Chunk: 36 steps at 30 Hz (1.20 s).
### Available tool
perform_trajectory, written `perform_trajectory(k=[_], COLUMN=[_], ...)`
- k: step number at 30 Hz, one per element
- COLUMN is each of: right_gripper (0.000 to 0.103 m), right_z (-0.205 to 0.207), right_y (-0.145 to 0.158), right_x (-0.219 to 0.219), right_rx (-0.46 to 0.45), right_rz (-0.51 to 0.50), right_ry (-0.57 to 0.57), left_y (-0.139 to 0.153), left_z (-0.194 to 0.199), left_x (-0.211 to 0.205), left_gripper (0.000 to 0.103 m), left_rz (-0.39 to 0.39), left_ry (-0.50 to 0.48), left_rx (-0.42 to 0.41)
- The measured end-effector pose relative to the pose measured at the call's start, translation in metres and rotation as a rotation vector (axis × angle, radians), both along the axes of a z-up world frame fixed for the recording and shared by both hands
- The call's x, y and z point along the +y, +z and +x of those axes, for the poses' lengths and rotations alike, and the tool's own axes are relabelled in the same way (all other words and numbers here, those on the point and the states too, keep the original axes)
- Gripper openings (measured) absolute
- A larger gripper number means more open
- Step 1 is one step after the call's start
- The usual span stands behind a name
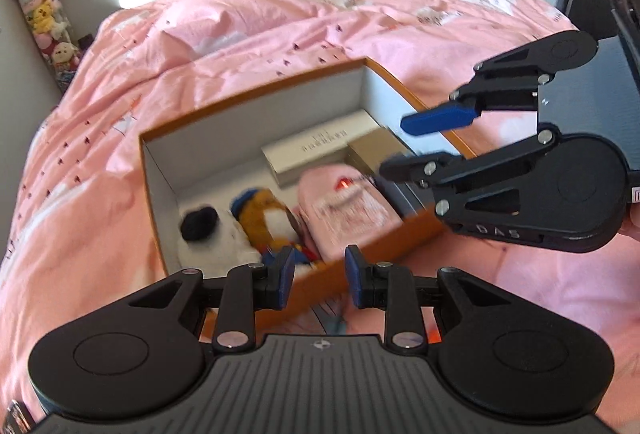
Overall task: Organize objects
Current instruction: 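Move both grippers toward the tape measure and crocheted fruit on the bed, then grasp the yellow tape measure with the left gripper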
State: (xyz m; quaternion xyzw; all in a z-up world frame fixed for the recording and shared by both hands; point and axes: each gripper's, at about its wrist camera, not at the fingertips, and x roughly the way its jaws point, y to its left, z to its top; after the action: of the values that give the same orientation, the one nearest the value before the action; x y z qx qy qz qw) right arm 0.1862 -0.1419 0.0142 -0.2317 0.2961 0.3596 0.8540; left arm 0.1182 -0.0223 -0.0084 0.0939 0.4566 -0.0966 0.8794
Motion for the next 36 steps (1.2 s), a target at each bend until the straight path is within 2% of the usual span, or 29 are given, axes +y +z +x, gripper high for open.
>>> perform_trajectory(k=[2, 4, 8, 15, 21, 23, 25, 29, 36], right_gripper=[0.036, 0.038, 0.038, 0.038, 0.038, 0.038, 0.037, 0.025, 0.017], right_z=[-0.015, -0.030, -0.048, -0.075, -0.089, -0.091, -0.093, -0.097, -0.099], right_y=[-0.006, -0.011, -0.024, -0.065, -0.081, -0.087, -0.096, -0.111, -0.121], right_x=[-0.004, -0.009, -0.020, -0.029, -0.036, -0.037, -0.039, -0.041, -0.040], right_rx=[-0.018, 0.006, 0.114, 0.263, 0.363, 0.399, 0.443, 0.503, 0.538], right_rz=[0.010, 0.031, 0.072, 0.018, 0.022, 0.011, -0.005, -0.030, -0.052], right_ry=[-0.047, -0.107, -0.227, -0.385, -0.418, -0.425, -0.435, -0.449, -0.439], left_y=[-0.010, -0.022, -0.050, -0.086, -0.105, -0.109, -0.110, -0.110, -0.120], left_z=[-0.004, -0.008, -0.017, -0.028, -0.039, -0.042, -0.045, -0.047, -0.043], left_x=[0.000, 0.000, -0.001, -0.002, -0.003, -0.003, -0.005, -0.008, -0.006], left_gripper=[0.033, 0.033, 0.033, 0.033, 0.034, 0.037, 0.045, 0.052, 0.058], left_rz=[-0.023, -0.062, -0.109, -0.159, -0.220, -0.242, -0.260, -0.279, -0.339], left_ry=[-0.013, -0.018, -0.017, -0.016, -0.036, -0.043, -0.059, -0.084, -0.081], left_rx=[0.025, 0.064, 0.151, 0.267, 0.357, 0.376, 0.388, 0.405, 0.458])
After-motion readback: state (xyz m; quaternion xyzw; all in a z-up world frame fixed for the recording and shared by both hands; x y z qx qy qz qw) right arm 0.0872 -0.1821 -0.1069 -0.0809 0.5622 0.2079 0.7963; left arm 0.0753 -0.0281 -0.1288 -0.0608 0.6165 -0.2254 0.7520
